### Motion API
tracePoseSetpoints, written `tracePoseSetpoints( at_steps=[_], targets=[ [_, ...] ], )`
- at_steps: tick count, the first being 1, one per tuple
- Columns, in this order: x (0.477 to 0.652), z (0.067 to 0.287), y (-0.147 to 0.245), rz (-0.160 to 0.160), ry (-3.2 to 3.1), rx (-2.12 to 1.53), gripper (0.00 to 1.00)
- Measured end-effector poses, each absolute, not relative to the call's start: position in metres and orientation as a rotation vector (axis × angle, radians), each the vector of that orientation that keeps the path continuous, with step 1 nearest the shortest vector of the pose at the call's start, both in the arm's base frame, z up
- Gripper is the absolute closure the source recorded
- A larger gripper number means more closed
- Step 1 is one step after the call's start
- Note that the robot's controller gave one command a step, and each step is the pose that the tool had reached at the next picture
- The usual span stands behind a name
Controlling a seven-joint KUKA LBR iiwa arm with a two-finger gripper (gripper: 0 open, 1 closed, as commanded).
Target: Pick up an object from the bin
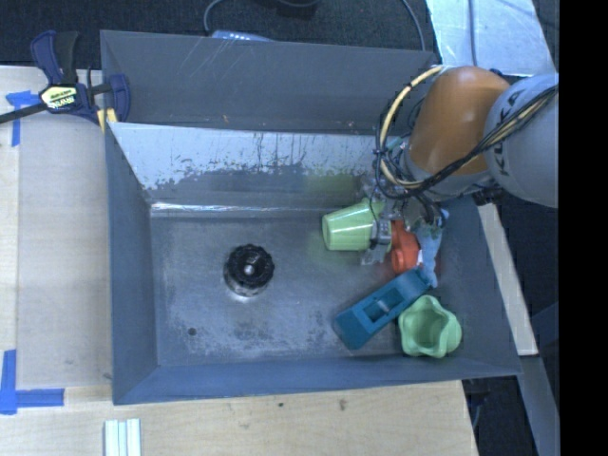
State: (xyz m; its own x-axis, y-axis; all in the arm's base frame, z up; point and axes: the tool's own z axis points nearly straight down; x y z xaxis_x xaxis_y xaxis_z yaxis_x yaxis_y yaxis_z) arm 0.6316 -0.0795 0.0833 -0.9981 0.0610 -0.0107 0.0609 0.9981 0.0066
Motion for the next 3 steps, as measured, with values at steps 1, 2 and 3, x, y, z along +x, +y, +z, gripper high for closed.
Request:
tracePoseSetpoints(
  at_steps=[1,2,3],
  targets=[
    [0.622,0.14,-0.079,0.007,3.129,0.116,1.0],
    [0.623,0.154,-0.08,0.007,3.126,0.115,1.0],
    [0.607,0.093,-0.065,0.005,3.125,-0.105,1.0]
  ],
)
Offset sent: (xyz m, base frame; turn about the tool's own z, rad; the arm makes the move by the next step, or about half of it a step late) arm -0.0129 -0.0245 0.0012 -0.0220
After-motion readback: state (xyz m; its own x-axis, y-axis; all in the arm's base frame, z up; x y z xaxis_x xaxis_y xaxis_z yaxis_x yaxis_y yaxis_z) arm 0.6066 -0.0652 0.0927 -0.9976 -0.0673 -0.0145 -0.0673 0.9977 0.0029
